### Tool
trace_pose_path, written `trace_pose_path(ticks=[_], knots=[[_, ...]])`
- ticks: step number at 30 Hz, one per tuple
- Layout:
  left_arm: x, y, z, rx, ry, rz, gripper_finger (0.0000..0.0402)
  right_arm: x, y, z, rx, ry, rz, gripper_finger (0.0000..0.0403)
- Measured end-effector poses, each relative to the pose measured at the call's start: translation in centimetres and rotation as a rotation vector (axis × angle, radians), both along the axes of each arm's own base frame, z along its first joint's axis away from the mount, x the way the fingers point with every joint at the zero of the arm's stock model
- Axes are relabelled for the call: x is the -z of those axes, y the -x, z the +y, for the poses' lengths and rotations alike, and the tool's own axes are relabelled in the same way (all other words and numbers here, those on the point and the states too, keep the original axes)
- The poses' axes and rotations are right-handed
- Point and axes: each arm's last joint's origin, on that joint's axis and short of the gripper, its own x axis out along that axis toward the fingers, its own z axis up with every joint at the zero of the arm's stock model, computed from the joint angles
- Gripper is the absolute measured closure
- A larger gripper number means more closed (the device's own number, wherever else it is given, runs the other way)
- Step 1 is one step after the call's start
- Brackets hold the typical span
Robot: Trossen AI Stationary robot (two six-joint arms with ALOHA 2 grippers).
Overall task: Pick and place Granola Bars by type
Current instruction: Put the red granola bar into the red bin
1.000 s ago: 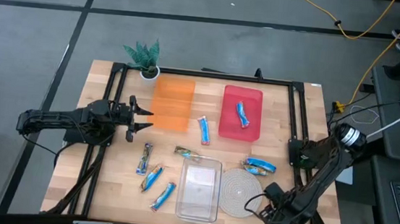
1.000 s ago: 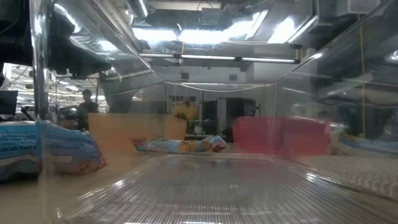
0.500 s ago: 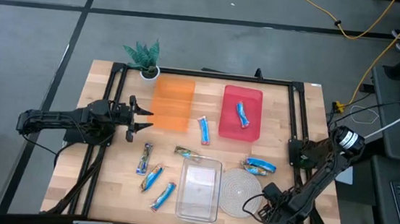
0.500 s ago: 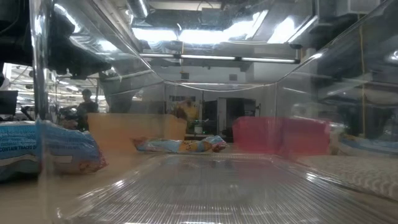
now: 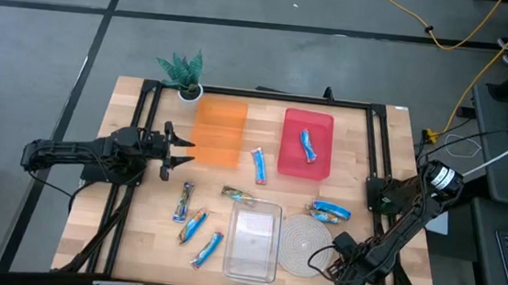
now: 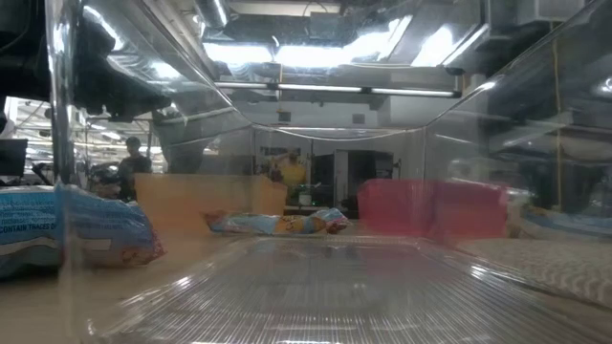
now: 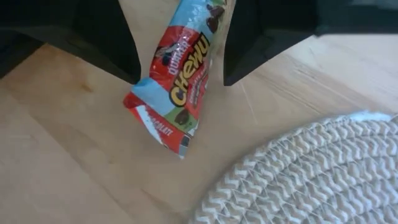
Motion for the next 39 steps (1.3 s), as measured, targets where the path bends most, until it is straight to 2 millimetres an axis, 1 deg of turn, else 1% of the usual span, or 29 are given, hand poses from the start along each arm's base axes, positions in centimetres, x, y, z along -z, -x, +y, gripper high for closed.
trace_pose_path(ticks=[11,15,20,24,28,32,39], knots=[[0.0,0.0,0.0,0.000,0.000,0.000,0.0208,0.0,0.0,0.0,0.003,0.001,0.000,0.0287],[0.0,0.0,0.0,0.000,0.000,0.000,0.0208,-0.1,0.0,0.0,0.003,-0.002,-0.001,0.0314],[0.0,0.0,0.0,0.000,0.000,0.000,0.0208,-0.9,0.1,-0.2,0.003,-0.024,-0.015,0.0340],[0.0,0.0,0.0,0.000,0.000,0.000,0.0208,-1.8,0.3,-0.5,0.003,-0.021,-0.016,0.0355],[0.0,0.0,0.0,0.000,0.000,0.000,0.0208,-2.9,0.4,-0.8,0.003,0.009,-0.034,0.0360],[0.0,0.0,0.0,0.000,0.000,0.000,0.0208,-4.2,0.4,-1.4,0.003,0.038,-0.099,0.0358],[0.0,0.0,0.0,0.000,0.000,0.001,0.0208,-6.3,0.9,-2.9,0.003,0.091,-0.211,0.0357]])
